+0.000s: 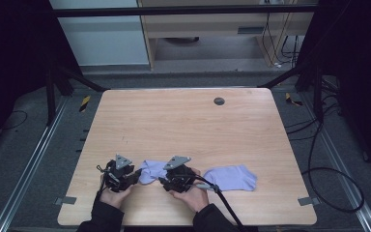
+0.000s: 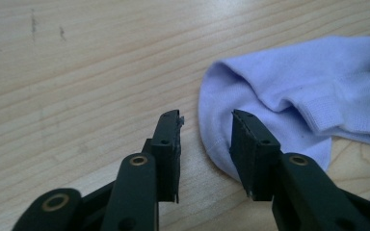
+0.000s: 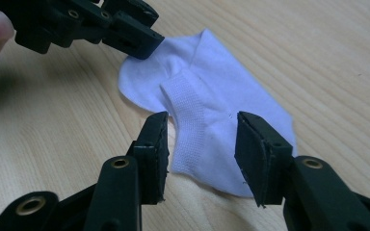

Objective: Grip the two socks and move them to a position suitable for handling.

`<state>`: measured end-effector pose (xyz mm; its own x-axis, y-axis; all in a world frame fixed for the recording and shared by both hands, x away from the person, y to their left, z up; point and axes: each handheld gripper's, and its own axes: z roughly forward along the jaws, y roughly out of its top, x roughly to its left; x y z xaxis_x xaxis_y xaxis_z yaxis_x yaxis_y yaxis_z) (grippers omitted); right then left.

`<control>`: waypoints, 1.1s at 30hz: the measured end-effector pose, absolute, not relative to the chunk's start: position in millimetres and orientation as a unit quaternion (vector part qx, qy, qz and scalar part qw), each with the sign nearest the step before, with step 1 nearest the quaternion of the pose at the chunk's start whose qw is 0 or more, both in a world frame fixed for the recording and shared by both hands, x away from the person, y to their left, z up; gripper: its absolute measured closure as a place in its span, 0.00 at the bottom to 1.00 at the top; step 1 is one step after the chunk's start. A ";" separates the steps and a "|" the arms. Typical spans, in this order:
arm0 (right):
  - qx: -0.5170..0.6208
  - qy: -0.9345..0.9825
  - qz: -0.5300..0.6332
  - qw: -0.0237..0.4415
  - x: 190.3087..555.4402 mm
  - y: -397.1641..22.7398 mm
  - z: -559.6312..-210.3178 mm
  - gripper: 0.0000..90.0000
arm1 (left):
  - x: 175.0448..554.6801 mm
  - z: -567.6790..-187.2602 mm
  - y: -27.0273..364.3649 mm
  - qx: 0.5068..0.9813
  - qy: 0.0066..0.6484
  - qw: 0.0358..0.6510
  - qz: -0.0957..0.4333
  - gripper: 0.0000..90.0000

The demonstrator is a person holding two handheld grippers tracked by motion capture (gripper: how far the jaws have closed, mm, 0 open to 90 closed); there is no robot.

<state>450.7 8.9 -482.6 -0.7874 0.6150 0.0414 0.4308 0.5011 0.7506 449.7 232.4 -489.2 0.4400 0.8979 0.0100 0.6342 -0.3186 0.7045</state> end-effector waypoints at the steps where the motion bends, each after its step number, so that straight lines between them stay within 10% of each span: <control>1: 0.307 0.859 0.394 0.113 451.0 10.3 -484.9 0.64 | 450.4 -490.3 231.4 0.788 0.487 0.318 0.204 0.74; 16: 0.305 0.871 0.362 0.131 449.3 15.8 -497.7 0.91 | 451.6 -490.6 227.9 0.790 0.492 0.313 0.188 0.95; 33: 0.404 0.786 0.451 0.126 482.3 -15.1 -465.3 0.92 | 450.6 -489.0 228.5 0.797 0.484 0.308 0.191 0.96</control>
